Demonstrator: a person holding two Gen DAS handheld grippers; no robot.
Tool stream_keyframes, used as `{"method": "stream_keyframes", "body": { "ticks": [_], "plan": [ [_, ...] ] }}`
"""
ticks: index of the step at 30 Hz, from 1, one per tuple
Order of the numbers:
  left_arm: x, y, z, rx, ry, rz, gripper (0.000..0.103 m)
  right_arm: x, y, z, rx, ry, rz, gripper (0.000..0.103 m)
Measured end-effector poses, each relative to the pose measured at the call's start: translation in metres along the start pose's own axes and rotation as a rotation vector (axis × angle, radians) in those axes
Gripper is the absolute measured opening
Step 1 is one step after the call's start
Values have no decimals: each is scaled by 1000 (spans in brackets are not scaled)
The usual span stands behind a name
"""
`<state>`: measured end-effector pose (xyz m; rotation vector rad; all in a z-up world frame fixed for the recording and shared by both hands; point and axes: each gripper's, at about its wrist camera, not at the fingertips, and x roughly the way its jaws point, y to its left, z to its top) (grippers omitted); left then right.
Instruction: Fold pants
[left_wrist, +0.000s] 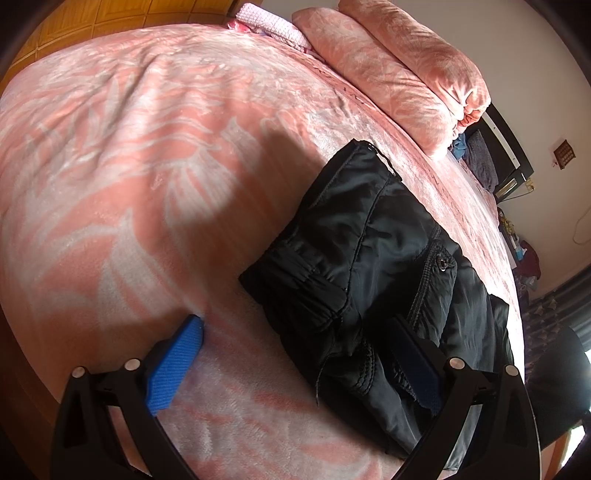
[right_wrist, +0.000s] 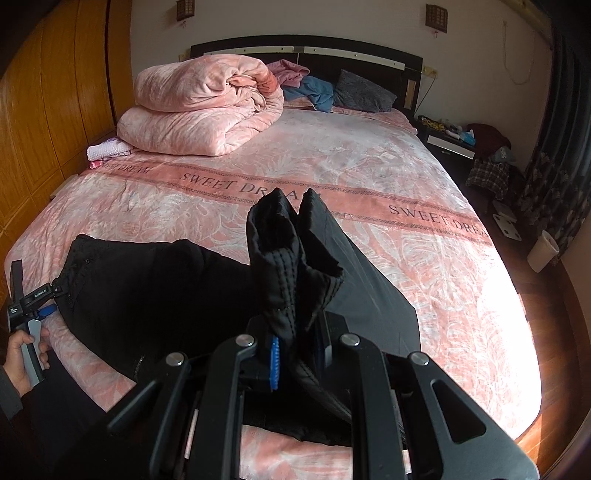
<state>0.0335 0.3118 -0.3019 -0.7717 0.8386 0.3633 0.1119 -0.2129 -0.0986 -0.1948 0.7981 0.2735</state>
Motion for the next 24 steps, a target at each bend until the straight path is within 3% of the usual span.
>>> {"method": "stream_keyframes", "body": {
  "ticks": [10, 24],
  "plan": [
    [-1, 0, -1, -8, -4, -13, 99, 37, 57, -23, -203, 79, -92, 13],
    [-4, 3, -3, -18, -8, -31, 99, 116, 149, -113, -639, 178, -298, 15]
  ]
}}
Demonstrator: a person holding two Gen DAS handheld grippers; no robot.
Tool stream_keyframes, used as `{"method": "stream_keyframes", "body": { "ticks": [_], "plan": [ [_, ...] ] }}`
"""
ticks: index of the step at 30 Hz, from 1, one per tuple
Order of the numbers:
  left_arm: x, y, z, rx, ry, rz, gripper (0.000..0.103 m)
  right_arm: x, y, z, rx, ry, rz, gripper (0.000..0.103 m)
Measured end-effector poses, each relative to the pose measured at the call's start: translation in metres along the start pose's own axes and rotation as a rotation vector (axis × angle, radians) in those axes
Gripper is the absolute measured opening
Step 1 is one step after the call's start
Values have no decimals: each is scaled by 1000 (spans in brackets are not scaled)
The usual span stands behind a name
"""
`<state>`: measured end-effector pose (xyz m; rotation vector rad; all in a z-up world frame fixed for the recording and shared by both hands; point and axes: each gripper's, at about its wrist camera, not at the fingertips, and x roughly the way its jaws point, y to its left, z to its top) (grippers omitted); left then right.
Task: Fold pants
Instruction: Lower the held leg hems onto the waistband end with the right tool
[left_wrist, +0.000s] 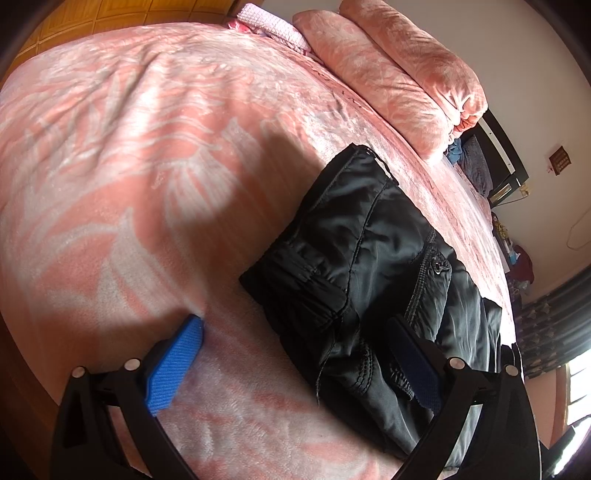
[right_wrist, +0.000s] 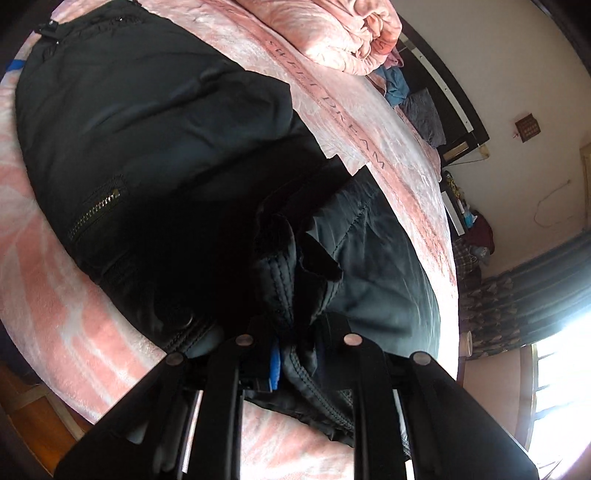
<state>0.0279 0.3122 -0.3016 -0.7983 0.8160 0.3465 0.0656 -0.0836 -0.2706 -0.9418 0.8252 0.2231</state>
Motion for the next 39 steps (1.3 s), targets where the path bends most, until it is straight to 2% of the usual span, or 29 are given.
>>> {"method": "stream_keyframes", "body": {
  "ticks": [4, 6, 11, 13, 14, 15, 16, 19, 22, 25, 27, 29, 30, 33, 39],
  "plan": [
    [-1, 1, 0, -2, 0, -6, 99, 6, 15, -6, -55, -4, -24, 19],
    [0, 1, 0, -2, 0, -5, 99, 5, 15, -8, -61, -11, -14, 26],
    [0, 1, 0, -2, 0, -5, 99, 1, 1, -9, -21, -17, 67, 37],
    [-1, 2, 0, -4, -1, -8, 99, -5, -9, -7, 22, -24, 142, 49],
    [-1, 1, 0, -5, -1, -10, 99, -9, -16, -5, 46, -35, 183, 68],
    [-2, 1, -1, -6, -1, -11, 99, -15, -21, -3, 76, -44, 230, 78],
    [-2, 1, 0, -7, -1, -12, 99, -19, -28, -2, 110, -55, 290, 79],
    [-2, 1, 0, -10, -1, -16, 99, -26, -57, 2, 245, -69, 485, 79],
    [-2, 1, 0, -15, -3, -23, 99, -21, -102, -4, 489, -89, 640, 79],
    [-2, 1, 0, -14, 0, -19, 99, -4, -122, -8, 646, -40, 736, 58],
    [-1, -1, 0, -10, 4, -12, 99, 12, -123, -11, 698, 17, 756, 35],
    [-1, -1, 1, -13, 5, -15, 99, 28, -118, -12, 727, 73, 786, 27],
    [-1, -1, 1, -16, 6, -18, 99, 33, -113, -13, 731, 94, 811, 26],
    [0, -1, 2, -22, 8, -24, 99, 37, -100, -11, 677, 137, 826, 27],
    [2, 1, 5, -27, 17, -28, 99, 44, -104, -10, 618, 189, 896, 27]
  ]
}}
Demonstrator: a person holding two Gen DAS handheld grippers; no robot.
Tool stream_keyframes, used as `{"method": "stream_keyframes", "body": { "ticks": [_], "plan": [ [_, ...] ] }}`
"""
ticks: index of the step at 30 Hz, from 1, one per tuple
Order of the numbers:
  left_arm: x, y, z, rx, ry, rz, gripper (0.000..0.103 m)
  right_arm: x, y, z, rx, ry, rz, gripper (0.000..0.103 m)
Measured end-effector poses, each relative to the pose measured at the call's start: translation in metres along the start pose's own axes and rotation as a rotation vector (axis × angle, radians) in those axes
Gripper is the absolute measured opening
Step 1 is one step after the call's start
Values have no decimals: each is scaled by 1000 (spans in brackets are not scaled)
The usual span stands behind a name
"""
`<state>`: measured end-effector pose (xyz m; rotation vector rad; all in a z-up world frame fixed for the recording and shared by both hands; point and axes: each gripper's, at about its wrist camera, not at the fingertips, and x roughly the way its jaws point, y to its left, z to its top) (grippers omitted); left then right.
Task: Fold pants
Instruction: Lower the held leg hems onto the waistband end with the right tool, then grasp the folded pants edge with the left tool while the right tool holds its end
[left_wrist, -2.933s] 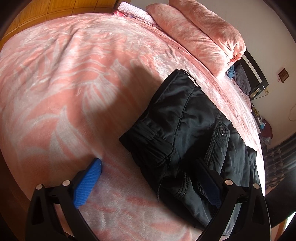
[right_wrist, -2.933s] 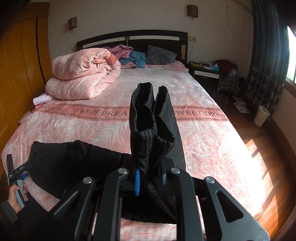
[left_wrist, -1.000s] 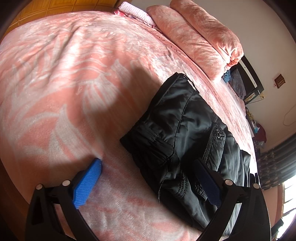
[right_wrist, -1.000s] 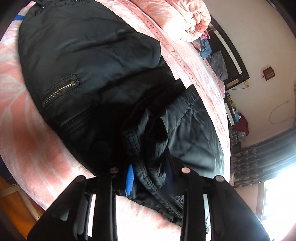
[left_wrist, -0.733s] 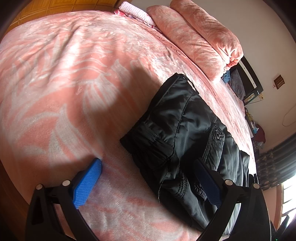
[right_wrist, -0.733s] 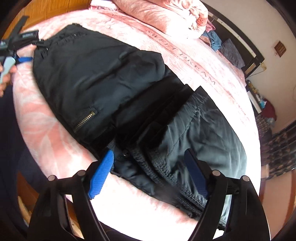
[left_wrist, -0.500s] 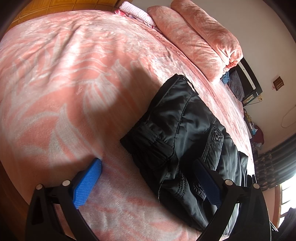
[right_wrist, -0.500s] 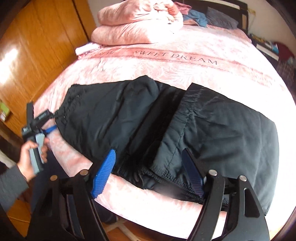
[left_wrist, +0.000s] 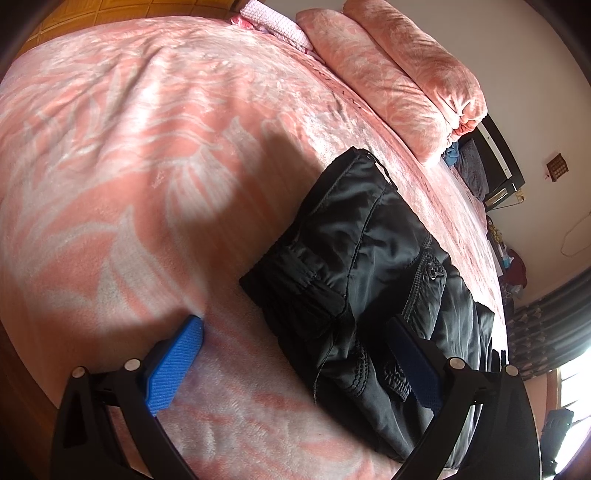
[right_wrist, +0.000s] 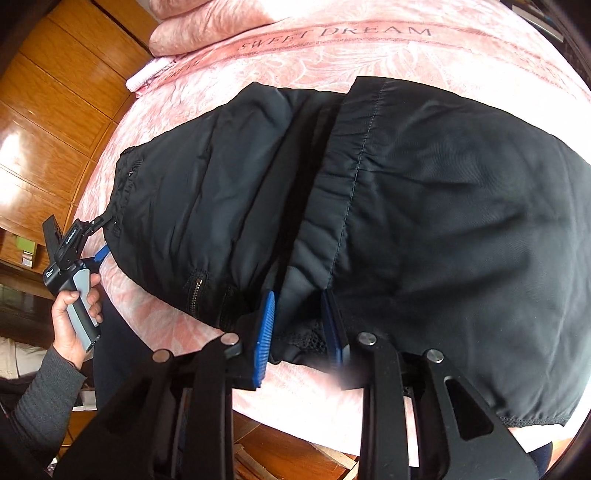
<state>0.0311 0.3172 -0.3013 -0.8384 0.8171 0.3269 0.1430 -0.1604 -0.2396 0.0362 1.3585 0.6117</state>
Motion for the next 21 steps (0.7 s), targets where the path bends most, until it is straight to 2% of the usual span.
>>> {"method": "stream_keyframes", "body": {
  "ticks": [2, 5, 7, 9, 11, 14, 17, 21],
  "plan": [
    [-4, 1, 4, -18, 7, -12, 99, -6, 1, 6, -8, 26, 26, 27],
    [-15, 11, 9, -132, -1, -111, 99, -24, 14, 24, -66, 42, 68, 29],
    [-17, 17, 13, -215, 7, -193, 99, -33, 28, 45, -116, 64, 116, 44],
    [-10, 20, 17, -276, 45, -241, 99, -34, 49, 71, -178, 100, 155, 67],
    [-2, 23, 20, -330, 79, -289, 99, -31, 74, 101, -247, 135, 175, 75],
    [6, 27, 23, -383, 96, -305, 99, -13, 115, 147, -345, 213, 215, 86],
    [12, 30, 23, -428, 118, -291, 99, 15, 158, 188, -432, 283, 228, 89],
    [15, 30, 27, -464, 139, -327, 99, 65, 215, 228, -561, 388, 203, 90]
  ]
}}
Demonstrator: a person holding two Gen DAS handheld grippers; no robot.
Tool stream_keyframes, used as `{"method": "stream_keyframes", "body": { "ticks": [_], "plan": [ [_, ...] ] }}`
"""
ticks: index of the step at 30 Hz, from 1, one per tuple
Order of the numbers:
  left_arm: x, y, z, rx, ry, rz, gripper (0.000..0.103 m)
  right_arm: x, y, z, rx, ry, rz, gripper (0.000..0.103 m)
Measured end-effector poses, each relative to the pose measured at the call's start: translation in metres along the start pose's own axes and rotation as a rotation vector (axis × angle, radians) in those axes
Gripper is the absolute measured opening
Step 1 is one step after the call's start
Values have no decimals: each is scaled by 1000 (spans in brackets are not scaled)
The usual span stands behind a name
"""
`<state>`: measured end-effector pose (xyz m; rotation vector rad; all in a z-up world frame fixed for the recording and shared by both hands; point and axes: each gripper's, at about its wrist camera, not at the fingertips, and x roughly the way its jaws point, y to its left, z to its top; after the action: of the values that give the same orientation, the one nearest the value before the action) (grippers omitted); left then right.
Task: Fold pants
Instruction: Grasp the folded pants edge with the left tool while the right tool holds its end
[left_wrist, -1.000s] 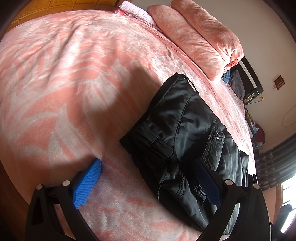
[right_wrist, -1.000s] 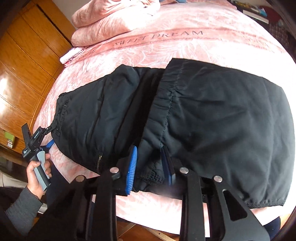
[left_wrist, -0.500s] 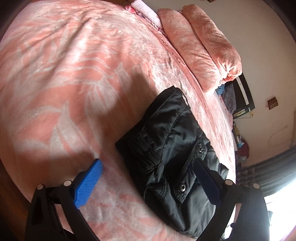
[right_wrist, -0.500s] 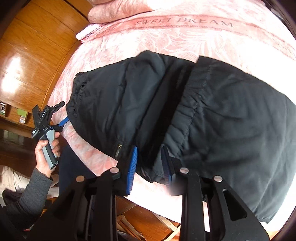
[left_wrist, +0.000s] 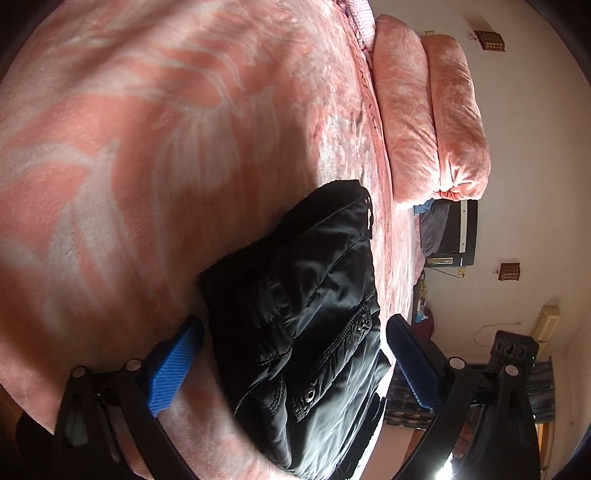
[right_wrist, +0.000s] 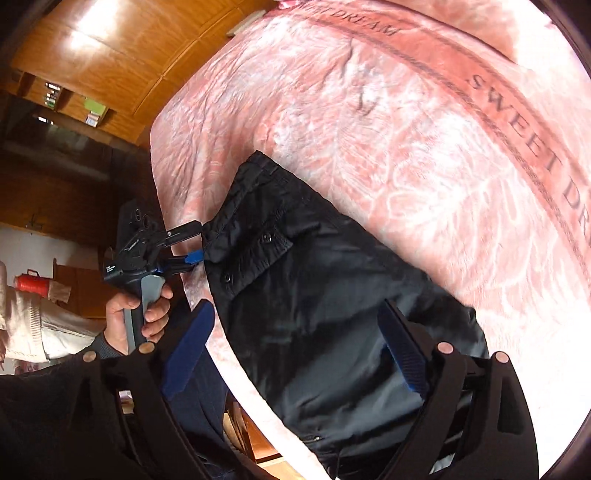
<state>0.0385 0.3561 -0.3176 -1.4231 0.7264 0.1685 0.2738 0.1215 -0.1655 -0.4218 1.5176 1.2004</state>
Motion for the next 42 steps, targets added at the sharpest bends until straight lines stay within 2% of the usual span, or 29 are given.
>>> {"method": "stream_keyframes", "body": {
  "ticks": [3, 5, 8, 11, 17, 19, 20, 21, 22, 23, 25, 26, 29, 42],
  "plan": [
    [11, -5, -1, 31, 44, 62, 99, 29, 9, 46, -77, 78, 11, 90],
    [16, -4, 0, 35, 34, 81, 99, 52, 15, 72, -116, 133, 16, 90],
    [16, -3, -2, 42, 8, 81, 99, 88, 23, 105, -184, 193, -8, 90],
    [11, -1, -7, 61, -23, 67, 98, 119, 30, 123, -239, 270, 23, 90],
    [3, 8, -11, 61, -54, 89, 80, 161, 45, 145, -339, 389, 35, 90],
    [1, 13, -12, 58, -59, 105, 60, 170, 47, 150, -352, 420, 38, 90],
    [0, 16, -12, 57, -59, 106, 54, 174, 48, 151, -361, 429, 36, 90],
    [0, 19, -12, 52, -57, 104, 46, 177, 49, 151, -369, 436, 37, 88],
    [-2, 22, -11, 43, -55, 92, 43, 180, 50, 151, -376, 445, 35, 80],
    [-3, 24, -11, 37, -52, 80, 42, 181, 50, 150, -374, 459, 37, 57],
    [-6, 21, -13, 43, -53, 71, 38, 177, 52, 148, -388, 448, 9, 48],
    [-7, 19, -15, 48, -57, 66, 37, 172, 53, 146, -391, 437, 1, 41],
    [-14, 8, -19, 69, -72, 45, 34, 147, 57, 139, -399, 385, -9, 35],
    [-45, -99, -50, 309, -100, 3, 33, 13, 80, 95, -411, 165, -125, 34]
  ]
}}
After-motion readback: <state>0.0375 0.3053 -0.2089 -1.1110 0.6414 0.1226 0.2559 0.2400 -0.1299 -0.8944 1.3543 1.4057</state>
